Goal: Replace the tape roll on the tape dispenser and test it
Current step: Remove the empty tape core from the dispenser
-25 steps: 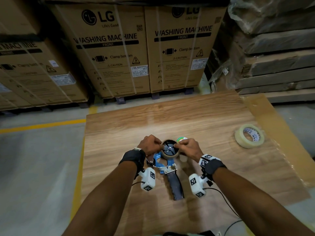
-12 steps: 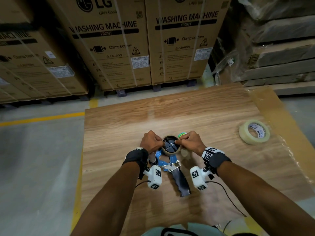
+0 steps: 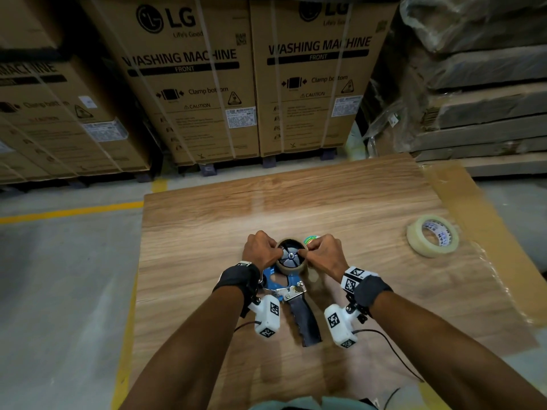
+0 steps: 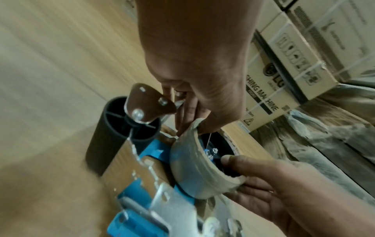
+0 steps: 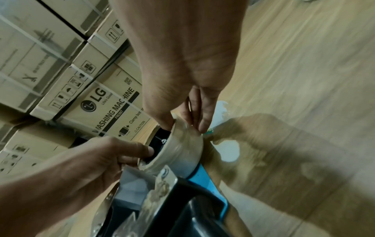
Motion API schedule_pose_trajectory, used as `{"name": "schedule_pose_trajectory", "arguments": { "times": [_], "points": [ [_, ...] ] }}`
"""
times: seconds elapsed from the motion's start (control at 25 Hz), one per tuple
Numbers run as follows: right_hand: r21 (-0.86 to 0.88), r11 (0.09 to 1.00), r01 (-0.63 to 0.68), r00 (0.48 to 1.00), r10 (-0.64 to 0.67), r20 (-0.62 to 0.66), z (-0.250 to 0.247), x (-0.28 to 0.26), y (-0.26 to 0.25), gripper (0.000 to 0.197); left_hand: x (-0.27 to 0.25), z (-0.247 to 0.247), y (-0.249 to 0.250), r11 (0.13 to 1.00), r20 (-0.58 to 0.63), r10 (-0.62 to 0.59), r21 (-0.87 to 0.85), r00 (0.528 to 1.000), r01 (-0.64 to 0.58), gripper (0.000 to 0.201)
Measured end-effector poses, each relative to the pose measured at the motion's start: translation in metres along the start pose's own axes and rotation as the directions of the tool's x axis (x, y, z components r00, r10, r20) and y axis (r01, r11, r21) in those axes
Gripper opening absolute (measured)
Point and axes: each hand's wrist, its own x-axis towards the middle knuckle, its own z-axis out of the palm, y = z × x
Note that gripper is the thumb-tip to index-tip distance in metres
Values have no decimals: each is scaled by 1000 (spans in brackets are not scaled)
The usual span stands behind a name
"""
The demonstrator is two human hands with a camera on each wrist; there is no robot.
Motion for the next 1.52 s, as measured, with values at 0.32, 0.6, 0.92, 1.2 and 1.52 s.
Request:
{"name": "schedule_pose_trajectory", "arguments": {
  "times": [0.32, 0.6, 0.92, 1.2, 1.52],
  "points": [
    [-212, 967, 143, 986, -120, 118, -8, 8, -24, 22, -8, -9, 16, 998, 90, 44, 39, 995, -47, 28],
    [-253, 952, 172, 985, -159, 70, 0, 9, -20, 20, -7, -1, 18, 993, -17, 72, 99, 997, -70, 20],
    [-293, 941, 169, 982, -186, -32, 8, -4, -13, 22, -19, 13, 9, 996, -83, 36, 84, 996, -29, 25],
    [-336, 923, 186, 977, -210, -37, 7, -9, -21, 25, -23, 14, 12, 995, -86, 50, 96, 995, -41, 30],
    [-104, 986, 131, 989, -137, -54, -5, -24, -10, 33, -23, 3, 11, 998, -69, 55, -16, 996, -56, 54]
  ]
}}
